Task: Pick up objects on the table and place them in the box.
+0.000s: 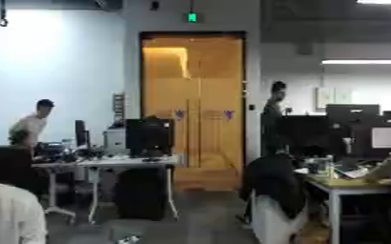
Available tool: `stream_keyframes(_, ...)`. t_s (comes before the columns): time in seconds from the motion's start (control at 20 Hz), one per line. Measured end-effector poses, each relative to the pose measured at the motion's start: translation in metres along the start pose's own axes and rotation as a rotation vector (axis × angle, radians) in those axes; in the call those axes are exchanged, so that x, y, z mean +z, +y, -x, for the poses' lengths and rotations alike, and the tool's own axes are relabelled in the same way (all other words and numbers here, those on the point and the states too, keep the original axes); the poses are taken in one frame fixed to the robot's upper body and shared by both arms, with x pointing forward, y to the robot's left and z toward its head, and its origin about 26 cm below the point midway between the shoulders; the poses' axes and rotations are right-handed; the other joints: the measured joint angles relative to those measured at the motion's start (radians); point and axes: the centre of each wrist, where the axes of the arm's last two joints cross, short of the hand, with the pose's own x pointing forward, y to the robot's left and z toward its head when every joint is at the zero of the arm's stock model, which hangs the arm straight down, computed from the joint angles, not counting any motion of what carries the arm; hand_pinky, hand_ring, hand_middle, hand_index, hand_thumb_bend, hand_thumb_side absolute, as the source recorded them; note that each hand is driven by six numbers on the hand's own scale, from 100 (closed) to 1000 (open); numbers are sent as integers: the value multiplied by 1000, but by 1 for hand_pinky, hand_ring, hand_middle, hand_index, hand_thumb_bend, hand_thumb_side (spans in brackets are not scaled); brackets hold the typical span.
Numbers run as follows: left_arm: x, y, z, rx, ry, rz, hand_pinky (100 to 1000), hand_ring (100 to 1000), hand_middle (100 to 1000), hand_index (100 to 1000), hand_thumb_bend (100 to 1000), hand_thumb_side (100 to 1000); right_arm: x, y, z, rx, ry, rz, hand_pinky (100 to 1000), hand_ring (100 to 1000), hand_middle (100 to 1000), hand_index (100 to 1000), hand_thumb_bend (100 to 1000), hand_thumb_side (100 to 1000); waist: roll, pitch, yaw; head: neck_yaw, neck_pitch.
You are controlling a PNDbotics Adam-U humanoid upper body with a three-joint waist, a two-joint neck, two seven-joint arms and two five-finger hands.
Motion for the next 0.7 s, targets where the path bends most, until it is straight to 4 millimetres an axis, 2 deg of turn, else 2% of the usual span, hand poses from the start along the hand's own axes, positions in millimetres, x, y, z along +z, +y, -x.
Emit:
stream_keyframes(0.05, 0, 2, 0, -17, 0, -3, 363, 459, 512, 574, 560, 884, 1, -2, 1, -10, 19, 18, 443, 408, 579, 767, 181, 1000, 0, 0, 0, 8, 4)
stream_keyframes(0.1, 1, 5, 0, -40, 3, -7, 370, 464, 518, 581, 564, 887, 1, -3, 2, -18, 47, 41, 452, 411, 576, 764, 184, 1000, 1, 0, 0, 12, 13)
stream_keyframes(0.15, 1, 8, -1, -66, 10, -10, 416, 510, 576, 631, 599, 908, 3, -5, 2, -26, 80, 66, 488, 429, 562, 756, 218, 1000, 1, 0, 0, 15, 26)
stream_keyframes(0.2, 1, 10, -1, -93, 22, -15, 431, 529, 600, 648, 527, 929, 4, -7, 3, -32, 117, 92, 494, 439, 562, 757, 154, 1000, 1, -1, 0, 17, 47)
stream_keyframes(0.25, 2, 13, -1, -123, 41, -22, 457, 565, 634, 671, 630, 924, 6, -8, 4, -34, 157, 122, 503, 455, 563, 757, 254, 1000, 1, -1, 1, 21, 78)
stream_keyframes(0.3, 3, 16, -2, -152, 61, -32, 467, 581, 652, 683, 637, 928, 6, -10, 5, -29, 196, 148, 508, 459, 566, 758, 267, 1000, 1, -2, 1, 28, 119)
stream_keyframes(0.35, 3, 18, -2, -181, 83, -45, 504, 633, 708, 712, 650, 935, 7, -11, 5, -21, 235, 170, 528, 461, 576, 767, 312, 1000, 1, -4, 2, 35, 164)
stream_keyframes(0.55, 4, 22, -3, -279, 163, -103, 547, 702, 769, 741, 666, 945, 10, -12, 6, 31, 391, 194, 548, 449, 579, 760, 355, 1000, 1, -6, 7, 51, 380)
stream_keyframes(0.6, 4, 23, -3, -302, 179, -120, 547, 702, 769, 741, 666, 945, 11, -12, 6, 44, 435, 194, 548, 449, 579, 760, 355, 1000, 1, -6, 7, 51, 426)
stream_keyframes(0.7, 4, 23, -3, -336, 205, -144, 563, 722, 787, 755, 670, 946, 13, -13, 6, 71, 520, 204, 580, 447, 586, 757, 402, 1000, 2, -6, 7, 51, 493)
